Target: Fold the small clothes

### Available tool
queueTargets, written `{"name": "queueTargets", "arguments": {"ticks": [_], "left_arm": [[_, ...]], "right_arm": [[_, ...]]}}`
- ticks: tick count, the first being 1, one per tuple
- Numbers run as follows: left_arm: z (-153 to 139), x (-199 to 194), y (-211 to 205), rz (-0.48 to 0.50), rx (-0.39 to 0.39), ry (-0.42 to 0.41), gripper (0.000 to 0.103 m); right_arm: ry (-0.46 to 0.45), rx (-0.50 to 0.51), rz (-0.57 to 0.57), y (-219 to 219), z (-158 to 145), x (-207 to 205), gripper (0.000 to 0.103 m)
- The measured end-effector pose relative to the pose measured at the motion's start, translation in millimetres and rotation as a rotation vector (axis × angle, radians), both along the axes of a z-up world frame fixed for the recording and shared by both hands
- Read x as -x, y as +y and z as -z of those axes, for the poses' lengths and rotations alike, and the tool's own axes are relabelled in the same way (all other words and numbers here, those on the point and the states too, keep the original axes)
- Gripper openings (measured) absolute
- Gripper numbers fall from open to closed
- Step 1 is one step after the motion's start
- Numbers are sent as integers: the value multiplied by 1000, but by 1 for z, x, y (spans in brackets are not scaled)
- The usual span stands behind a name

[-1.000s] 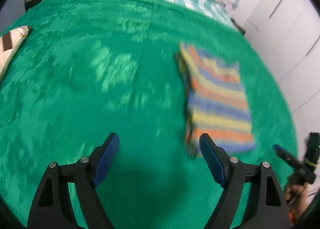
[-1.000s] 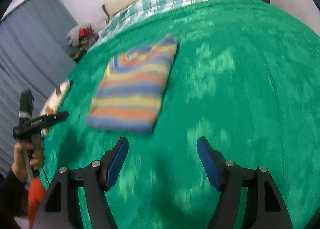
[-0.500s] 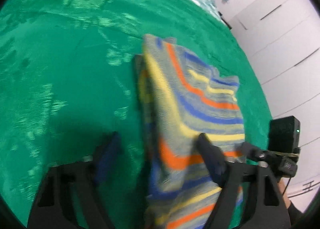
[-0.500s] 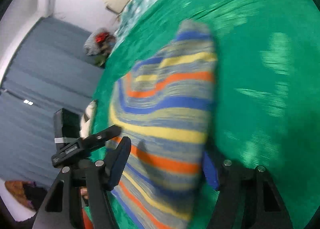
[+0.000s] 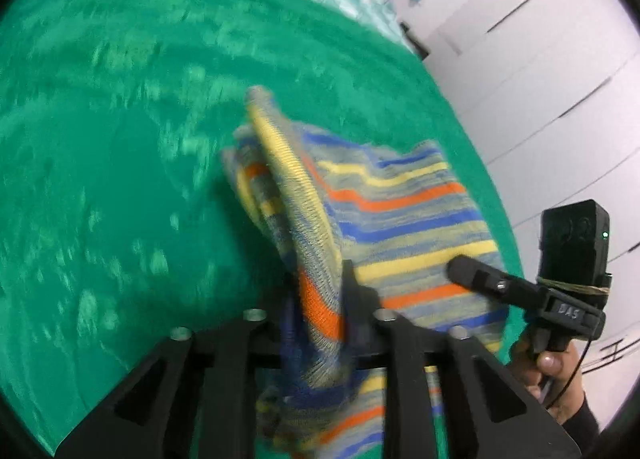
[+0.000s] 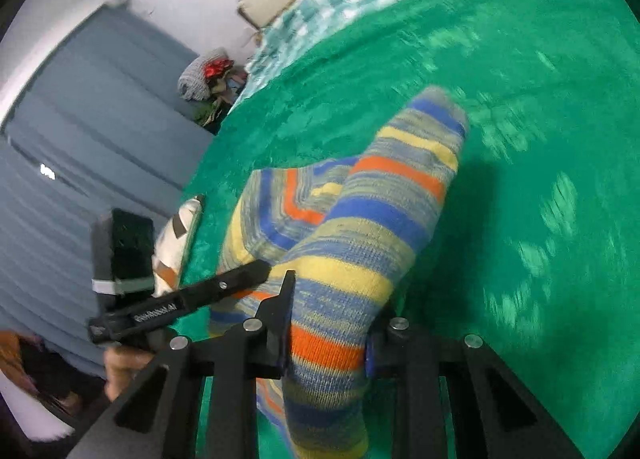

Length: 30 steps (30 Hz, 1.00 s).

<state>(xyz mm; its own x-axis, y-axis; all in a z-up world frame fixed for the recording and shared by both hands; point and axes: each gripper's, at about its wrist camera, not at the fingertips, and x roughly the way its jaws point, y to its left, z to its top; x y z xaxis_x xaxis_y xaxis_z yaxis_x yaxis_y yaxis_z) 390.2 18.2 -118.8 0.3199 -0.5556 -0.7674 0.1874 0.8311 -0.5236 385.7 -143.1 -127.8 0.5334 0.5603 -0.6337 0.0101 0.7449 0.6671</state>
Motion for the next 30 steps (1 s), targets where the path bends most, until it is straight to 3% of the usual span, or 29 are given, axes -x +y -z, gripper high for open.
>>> {"name": "queueTargets", "arguments": {"ticks": [1,2,3,4,7,11,15,24,28,30], "left_arm": [[10,0,0,-14,-82,30,61],[17,4,1,-43,-187,37,66],[19,10,5,-74,-271,23,66],[16,17,10,-90,-299,3,66],[-7,54,21,-139,-361,-96,79],[-52,113,8,-155,-528,-271,98],[-89,162,-3,-168,-613,-377,101],[-118,208,-5,-242,-623,-374,101],[-118,220,-10,-256,-677,-351,101],[-116,227,-11,-235,-662,-302,101]], "right_arm": [[60,37,19,-5,8,6,36],[105,88,29,-7,14,8,44],[171,169,49,-10,23,13,69],[219,247,80,-15,30,22,80],[161,360,89,-20,13,58,80],[90,436,104,-11,-22,107,80],[29,494,129,6,-58,151,84],[-37,587,139,46,-106,217,87],[-53,673,121,63,-114,233,98],[-57,695,123,69,-117,239,102]]}}
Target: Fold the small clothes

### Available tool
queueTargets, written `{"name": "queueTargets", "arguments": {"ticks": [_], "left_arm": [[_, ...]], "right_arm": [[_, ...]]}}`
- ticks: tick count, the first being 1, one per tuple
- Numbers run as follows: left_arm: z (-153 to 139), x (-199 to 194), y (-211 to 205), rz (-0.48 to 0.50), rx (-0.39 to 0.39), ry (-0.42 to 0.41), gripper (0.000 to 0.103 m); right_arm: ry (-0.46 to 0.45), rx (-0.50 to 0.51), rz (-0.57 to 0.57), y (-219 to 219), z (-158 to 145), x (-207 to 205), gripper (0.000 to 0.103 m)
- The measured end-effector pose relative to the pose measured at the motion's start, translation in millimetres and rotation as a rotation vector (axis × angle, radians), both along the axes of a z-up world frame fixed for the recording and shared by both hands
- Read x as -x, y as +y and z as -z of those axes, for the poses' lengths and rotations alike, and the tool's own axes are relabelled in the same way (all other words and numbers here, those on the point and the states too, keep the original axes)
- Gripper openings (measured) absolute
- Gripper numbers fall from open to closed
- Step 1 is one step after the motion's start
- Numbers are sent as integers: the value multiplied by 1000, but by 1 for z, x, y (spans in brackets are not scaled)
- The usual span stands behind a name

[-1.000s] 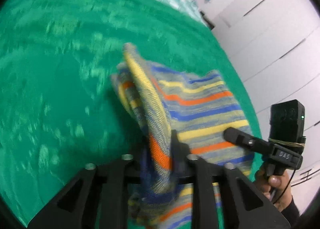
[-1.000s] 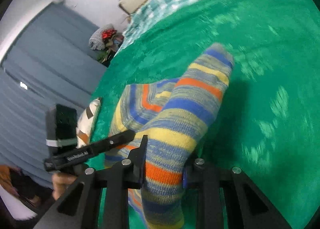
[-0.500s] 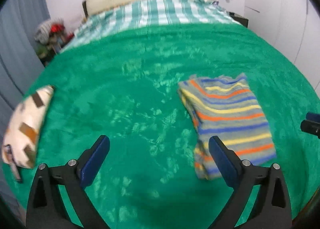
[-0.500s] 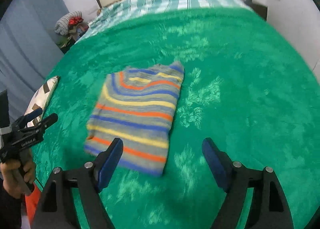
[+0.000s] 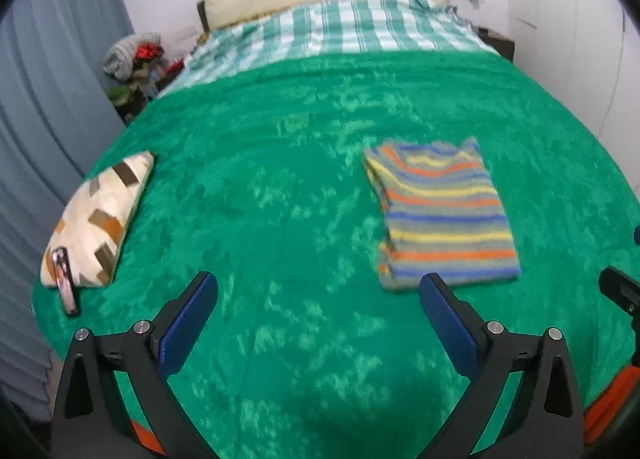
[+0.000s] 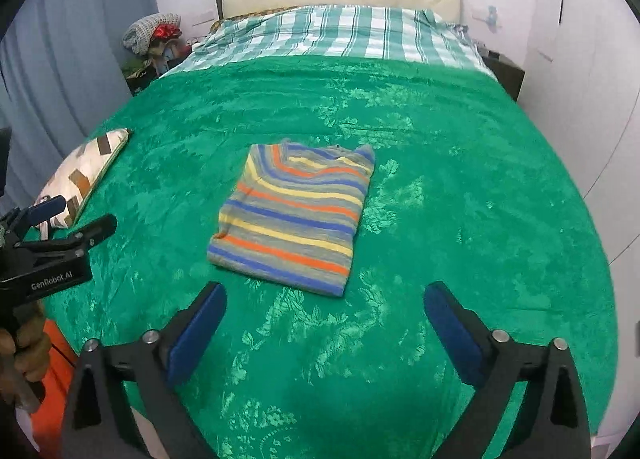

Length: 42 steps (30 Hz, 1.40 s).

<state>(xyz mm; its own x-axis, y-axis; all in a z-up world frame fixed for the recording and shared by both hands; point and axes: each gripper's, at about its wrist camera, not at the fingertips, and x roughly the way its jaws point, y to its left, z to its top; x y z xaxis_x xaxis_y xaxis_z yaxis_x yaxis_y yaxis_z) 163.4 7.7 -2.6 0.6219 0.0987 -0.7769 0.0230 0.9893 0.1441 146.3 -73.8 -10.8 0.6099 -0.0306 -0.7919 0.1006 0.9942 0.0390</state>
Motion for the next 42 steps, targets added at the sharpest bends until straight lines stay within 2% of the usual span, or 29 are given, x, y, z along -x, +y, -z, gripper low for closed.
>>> {"name": "queueTargets", "arguments": {"ticks": [4,9,13,17,19,21,26,31,33,39,42], "left_arm": [[5,18,3,-1,87,92,101],[9,45,8,1,90,119,102],[6,56,12,-1,92,112,103],[0,60,14,0,100,113,103],[-6,62,14,-22,82,79,103],[-12,65,16,-34,96,29,103],[-24,67,20,-4,123,-33,103],[-21,65,14,1,80,5,103],[-18,66,6,32,57,20,103],[-13,67,-3,62,87,52,103],[-11,65,-10,46,49,71,103]], "right_arm": [[11,24,-2,13,-4,15,103],[50,33,-28,27,-2,34,103],[55,34,-36,34,-5,43,103],[23,36,-38,39,-14,48,103],[6,31,-39,40,-18,49,103],[7,43,-37,43,-19,49,103],[1,52,-18,41,-22,52,103],[-12,54,-11,41,-27,52,103],[-15,64,-13,43,-29,52,103],[19,75,-13,43,-27,50,103],[27,55,-7,39,-29,50,103]]}}
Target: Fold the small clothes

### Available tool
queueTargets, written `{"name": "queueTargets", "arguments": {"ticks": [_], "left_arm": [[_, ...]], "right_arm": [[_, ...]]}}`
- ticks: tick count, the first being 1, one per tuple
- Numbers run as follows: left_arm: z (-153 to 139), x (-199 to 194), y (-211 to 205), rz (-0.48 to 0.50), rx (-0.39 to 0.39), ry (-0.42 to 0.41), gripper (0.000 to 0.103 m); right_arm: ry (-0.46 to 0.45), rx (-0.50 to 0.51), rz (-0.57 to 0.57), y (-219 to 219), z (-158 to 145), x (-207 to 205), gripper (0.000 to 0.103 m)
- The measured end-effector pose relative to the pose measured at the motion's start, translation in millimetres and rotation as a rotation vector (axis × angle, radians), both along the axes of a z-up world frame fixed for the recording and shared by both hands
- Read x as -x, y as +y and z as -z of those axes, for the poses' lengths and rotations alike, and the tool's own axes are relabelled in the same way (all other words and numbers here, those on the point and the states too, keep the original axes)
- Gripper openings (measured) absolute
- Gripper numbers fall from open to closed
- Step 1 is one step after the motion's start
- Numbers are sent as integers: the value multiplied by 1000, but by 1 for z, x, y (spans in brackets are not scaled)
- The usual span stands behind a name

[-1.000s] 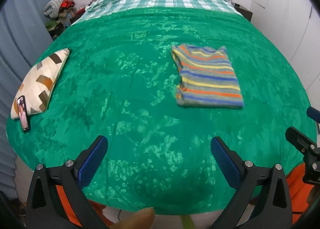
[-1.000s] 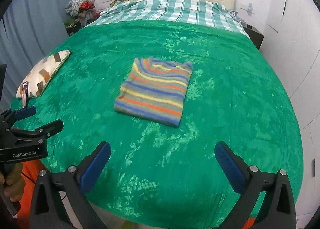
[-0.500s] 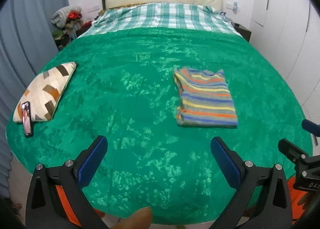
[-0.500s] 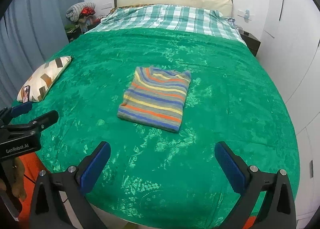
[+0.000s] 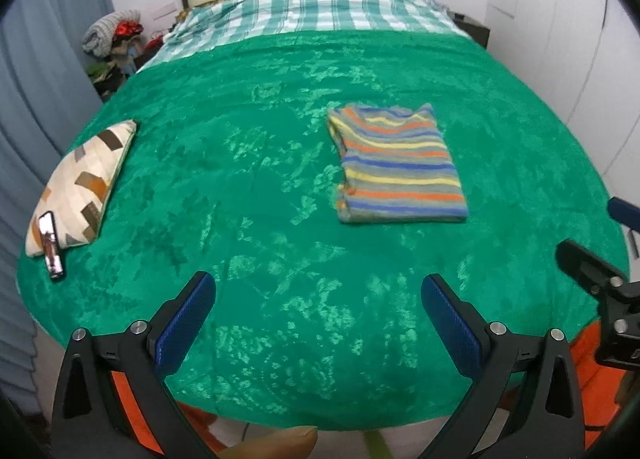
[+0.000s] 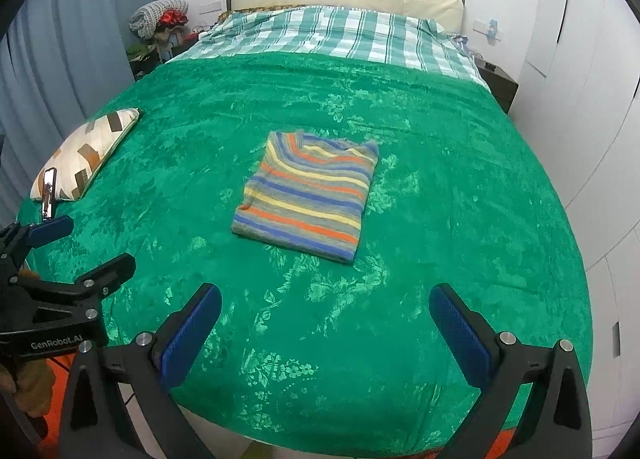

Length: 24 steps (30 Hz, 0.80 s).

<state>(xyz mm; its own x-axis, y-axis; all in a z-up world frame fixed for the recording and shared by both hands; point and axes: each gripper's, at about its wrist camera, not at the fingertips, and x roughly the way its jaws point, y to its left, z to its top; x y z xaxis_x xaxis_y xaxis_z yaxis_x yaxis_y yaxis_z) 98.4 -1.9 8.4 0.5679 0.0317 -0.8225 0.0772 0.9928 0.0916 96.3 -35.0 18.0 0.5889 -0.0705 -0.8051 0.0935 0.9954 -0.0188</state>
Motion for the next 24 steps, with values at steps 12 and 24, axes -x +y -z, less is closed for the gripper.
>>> {"name": "queueTargets", "arguments": {"ticks": [12,24], "left_arm": [[5,-8,-4,-10,-24,37,102],[6,-11,-11,12,-29,31,102]], "right_arm": [[8,-15,8,-1,-2,-6,103],[13,-14,24,-6,1,-7,103]]}}
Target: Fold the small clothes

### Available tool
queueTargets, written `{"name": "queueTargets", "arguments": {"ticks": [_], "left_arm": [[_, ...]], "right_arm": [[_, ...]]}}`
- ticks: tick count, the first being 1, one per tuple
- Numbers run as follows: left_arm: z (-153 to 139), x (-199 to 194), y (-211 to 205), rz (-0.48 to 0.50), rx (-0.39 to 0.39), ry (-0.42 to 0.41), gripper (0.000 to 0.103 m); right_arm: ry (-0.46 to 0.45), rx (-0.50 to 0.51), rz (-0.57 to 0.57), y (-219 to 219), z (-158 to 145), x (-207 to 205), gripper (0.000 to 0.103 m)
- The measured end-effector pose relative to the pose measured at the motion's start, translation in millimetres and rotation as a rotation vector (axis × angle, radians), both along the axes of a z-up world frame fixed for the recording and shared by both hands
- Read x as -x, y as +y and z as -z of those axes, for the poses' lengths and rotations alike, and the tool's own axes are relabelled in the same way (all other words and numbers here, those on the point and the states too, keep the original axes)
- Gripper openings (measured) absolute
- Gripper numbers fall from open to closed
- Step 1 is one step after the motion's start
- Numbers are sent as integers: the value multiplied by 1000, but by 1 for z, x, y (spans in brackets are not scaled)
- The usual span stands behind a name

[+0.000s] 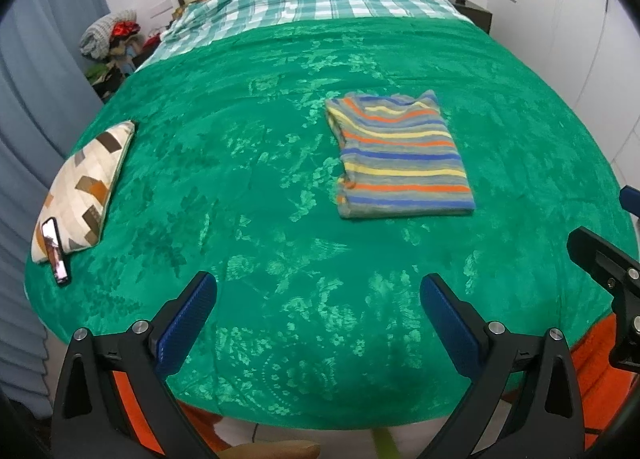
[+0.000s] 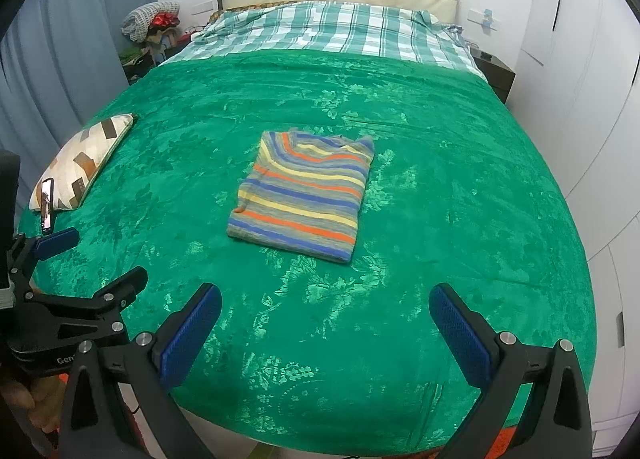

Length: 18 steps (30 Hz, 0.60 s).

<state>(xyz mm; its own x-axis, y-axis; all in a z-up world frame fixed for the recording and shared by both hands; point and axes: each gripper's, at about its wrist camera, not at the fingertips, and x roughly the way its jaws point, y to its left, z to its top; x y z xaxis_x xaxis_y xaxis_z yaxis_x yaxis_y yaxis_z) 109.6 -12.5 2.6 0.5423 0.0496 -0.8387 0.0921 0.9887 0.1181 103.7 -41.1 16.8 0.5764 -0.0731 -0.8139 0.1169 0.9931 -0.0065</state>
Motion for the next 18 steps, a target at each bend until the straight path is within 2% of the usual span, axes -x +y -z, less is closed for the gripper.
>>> {"name": "queueTargets", "arguments": {"ticks": [13,18], "left_arm": [[1,1,-2,7,9,6,102],[-2,2,-1,26,51,12,102]], "right_arm": [[6,14,-1,1,1,0,103],[6,15,-2,1,2,0,103]]}}
